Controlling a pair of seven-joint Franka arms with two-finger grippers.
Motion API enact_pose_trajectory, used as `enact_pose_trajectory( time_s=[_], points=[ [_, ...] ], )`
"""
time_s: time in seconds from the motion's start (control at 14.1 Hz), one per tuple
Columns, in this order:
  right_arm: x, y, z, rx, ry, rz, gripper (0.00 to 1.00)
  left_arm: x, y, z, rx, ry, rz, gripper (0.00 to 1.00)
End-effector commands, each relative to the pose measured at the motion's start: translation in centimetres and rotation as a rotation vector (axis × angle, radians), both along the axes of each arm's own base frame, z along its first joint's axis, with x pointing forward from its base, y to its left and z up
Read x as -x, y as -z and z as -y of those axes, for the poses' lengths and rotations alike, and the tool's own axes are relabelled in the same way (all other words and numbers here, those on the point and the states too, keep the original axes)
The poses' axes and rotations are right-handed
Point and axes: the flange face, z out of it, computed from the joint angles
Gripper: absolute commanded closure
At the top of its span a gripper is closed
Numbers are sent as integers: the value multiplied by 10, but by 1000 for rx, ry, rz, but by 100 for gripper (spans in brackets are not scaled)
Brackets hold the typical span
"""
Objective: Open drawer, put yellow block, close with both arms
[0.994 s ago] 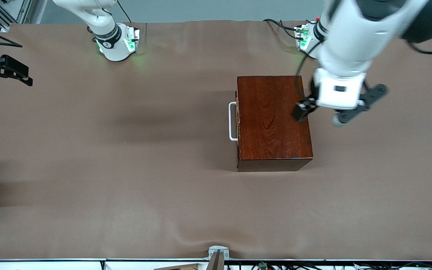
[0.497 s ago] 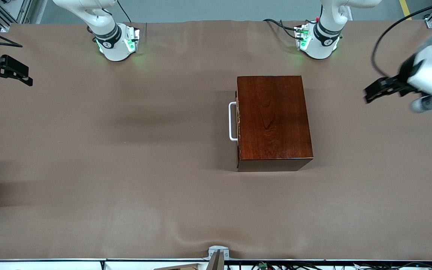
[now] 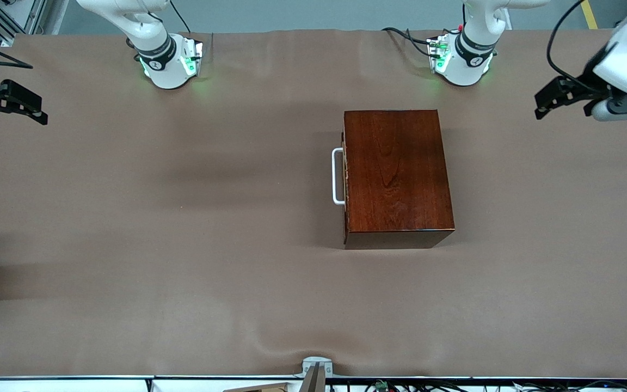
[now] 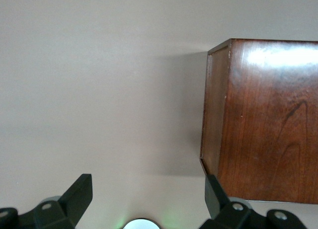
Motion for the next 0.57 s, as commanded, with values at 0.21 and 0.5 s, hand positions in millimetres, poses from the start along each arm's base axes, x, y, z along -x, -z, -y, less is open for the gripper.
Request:
enact_pose_trajectory(
  time_s=[0.21, 0.5],
  points=[
    [8, -1, 3, 15, -1, -4, 0, 2, -19, -8, 8, -3, 34, 0],
    [8, -1, 3, 15, -1, -8, 0, 1, -24, -9, 10, 3, 31, 0]
  ],
)
